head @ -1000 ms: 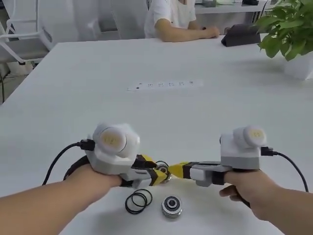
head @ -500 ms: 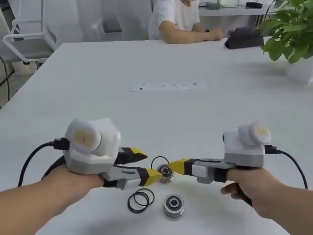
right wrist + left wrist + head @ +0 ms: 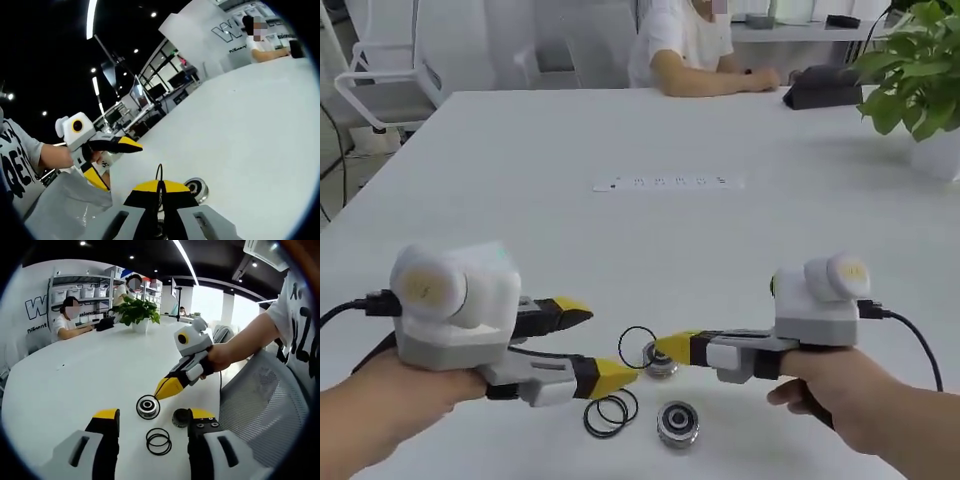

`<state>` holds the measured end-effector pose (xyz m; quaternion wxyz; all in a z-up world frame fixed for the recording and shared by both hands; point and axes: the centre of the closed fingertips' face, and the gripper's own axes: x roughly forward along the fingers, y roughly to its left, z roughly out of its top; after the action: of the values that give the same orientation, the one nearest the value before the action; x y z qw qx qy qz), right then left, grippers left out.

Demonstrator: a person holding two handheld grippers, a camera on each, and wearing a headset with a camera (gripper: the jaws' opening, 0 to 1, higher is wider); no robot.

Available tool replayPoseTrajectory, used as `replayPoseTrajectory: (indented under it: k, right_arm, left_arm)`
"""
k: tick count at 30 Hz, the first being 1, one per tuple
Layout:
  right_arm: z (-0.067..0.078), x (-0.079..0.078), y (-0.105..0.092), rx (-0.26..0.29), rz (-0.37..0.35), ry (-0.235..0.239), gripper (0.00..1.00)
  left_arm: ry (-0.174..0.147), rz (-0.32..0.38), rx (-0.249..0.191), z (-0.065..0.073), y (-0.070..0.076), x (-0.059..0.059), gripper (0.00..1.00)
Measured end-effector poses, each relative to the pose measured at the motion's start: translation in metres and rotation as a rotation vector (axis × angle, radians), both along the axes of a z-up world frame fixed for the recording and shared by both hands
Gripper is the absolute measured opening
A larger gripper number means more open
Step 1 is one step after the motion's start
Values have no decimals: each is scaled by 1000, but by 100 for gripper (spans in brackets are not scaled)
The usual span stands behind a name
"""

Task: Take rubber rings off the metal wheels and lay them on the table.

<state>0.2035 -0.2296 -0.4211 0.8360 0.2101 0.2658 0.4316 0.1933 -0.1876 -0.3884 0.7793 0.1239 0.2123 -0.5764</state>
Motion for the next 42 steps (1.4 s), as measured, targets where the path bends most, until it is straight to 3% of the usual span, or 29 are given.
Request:
replayPoseTrajectory:
  k: [16,33,42]
  right_arm:
    - [-1,-11,15,-4,52,25,0]
    - [-21,-28,29,-58,131,94,0]
    - [-30,-31,31,-82,146,129,0]
  left_arm:
    - [0,13,0,8,27,-16,66]
    - [7,51,-3,11,50,-22,75]
    - [17,62,-10,11,54,-24,76]
